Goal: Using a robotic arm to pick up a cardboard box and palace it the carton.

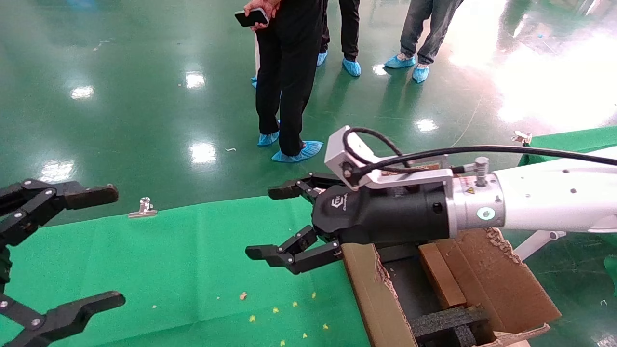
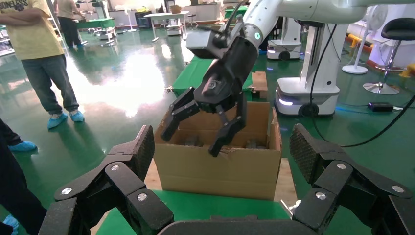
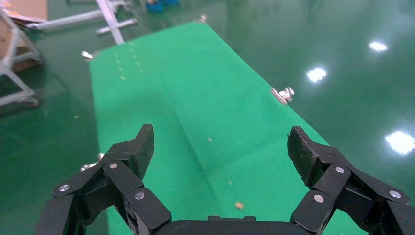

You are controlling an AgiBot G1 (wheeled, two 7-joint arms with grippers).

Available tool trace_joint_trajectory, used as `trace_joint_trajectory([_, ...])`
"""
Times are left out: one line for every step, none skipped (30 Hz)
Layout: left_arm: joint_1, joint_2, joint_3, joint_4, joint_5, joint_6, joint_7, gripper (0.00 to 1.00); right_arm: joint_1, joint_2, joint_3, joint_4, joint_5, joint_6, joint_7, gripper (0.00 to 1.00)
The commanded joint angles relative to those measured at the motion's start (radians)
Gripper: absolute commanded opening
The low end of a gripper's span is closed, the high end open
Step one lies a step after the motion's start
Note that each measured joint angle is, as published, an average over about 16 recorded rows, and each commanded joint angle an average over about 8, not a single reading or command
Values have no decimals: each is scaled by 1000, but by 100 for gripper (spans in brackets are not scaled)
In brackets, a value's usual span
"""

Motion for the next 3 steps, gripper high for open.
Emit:
trace_joint_trajectory([0, 0, 0, 0, 0, 0, 0, 100, -54, -8, 100, -6, 21, -63, -40, 100])
trace_joint_trajectory([0, 0, 0, 0, 0, 0, 0, 100, -62, -9, 115, -6, 24, -73, -46, 100])
trace_joint_trajectory([0, 0, 0, 0, 0, 0, 0, 100, -70, -10, 129, -7, 27, -82, -52, 100])
